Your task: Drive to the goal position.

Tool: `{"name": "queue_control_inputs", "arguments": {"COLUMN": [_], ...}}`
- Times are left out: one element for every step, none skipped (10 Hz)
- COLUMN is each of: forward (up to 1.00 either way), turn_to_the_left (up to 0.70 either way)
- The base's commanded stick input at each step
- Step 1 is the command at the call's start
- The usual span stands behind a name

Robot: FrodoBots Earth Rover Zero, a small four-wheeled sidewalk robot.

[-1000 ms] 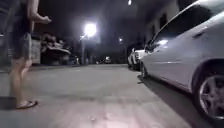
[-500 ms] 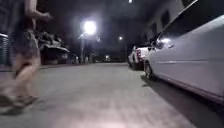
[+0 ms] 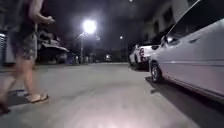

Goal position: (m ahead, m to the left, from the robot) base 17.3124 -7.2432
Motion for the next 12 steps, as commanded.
{"name": "queue_control_inputs", "arguments": {"forward": [1.0, 1.0, 1.0, 1.0, 1.0, 1.0, 1.0, 1.0, 1.0, 1.0, 1.0, 1.0], "turn_to_the_left": [-0.4, -0.26, 0.0, 0.0, 0.0, 0.0, 0.0, 0.0, 0.0, 0.0, 0.0, 0.0]}}
